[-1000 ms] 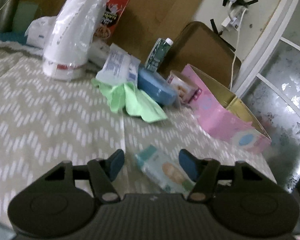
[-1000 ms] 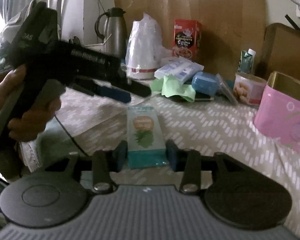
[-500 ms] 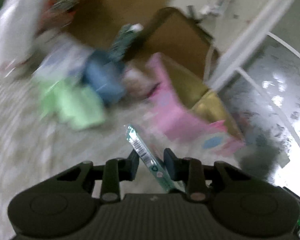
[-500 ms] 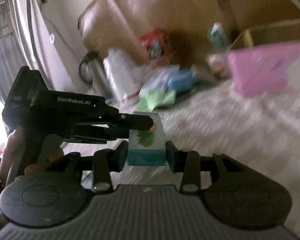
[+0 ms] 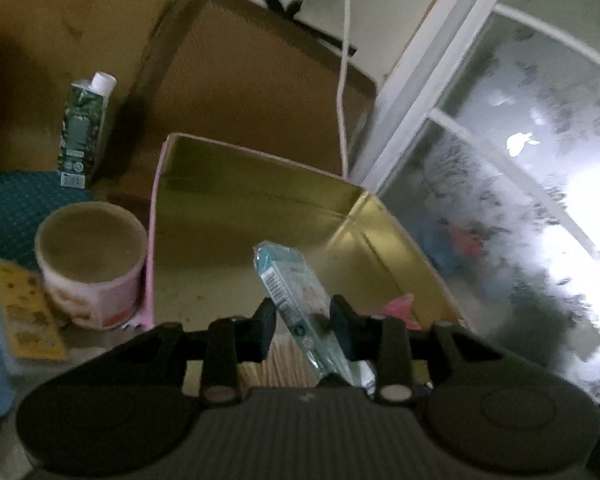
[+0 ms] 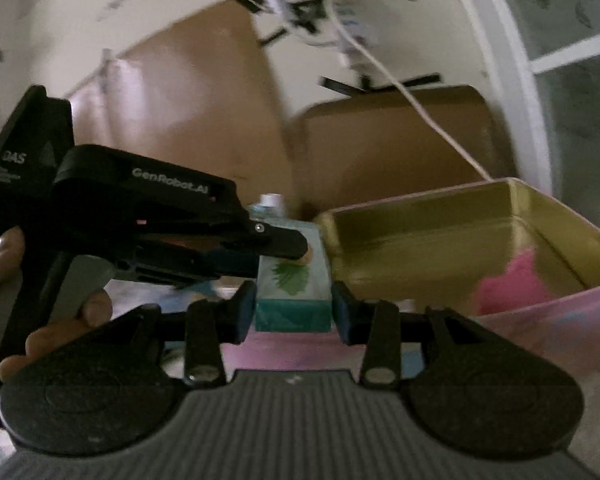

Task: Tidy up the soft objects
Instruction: 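Carry the pineapple carton into the pink tin and open the right gripper, then grasp the white wrapped package with the right gripper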

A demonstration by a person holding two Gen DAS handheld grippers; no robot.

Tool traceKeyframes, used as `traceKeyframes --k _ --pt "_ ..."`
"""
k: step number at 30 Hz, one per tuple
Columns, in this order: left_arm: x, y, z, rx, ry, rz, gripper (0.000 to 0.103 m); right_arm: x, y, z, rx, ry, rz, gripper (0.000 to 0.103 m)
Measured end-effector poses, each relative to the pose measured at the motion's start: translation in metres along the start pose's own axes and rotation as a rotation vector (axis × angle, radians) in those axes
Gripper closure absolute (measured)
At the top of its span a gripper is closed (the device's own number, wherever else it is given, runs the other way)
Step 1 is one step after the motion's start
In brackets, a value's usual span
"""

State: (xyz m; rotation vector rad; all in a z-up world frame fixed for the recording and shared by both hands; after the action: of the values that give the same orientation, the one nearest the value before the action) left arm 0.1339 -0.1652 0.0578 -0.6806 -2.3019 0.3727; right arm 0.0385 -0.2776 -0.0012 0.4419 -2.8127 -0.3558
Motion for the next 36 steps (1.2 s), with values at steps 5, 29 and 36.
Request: traceKeyframes --k 5,29,36 --pt "0.004 -0.009 0.011 -0.078 -0.035 -0.044 0.070 -0.017 -0.001 0.001 0.111 -0.020 0.227 0.057" --pt "0.255 0.225 0.139 0.242 -0.375 -0.530 0.069 -0.079 0.221 0.021 0.276 0.172 -0.255 0.020" --pt "0.262 0.223 0.142 0.223 -0.433 -0.432 0.061 -0.143 0.232 0.029 0.110 0.325 -0.077 0.010"
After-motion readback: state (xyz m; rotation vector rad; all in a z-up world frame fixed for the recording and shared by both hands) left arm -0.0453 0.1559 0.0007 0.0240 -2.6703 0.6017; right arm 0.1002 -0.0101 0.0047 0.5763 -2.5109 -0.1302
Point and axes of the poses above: each gripper's, at about its wrist camera, not at the fingertips, and x roughly against the way its jaws point, y to its left, z to its underside, the point moved 2 cm from there along -x, roughly the way its jaws point, and after that the axes turned 1 degree about y, right-handed, at the moved point
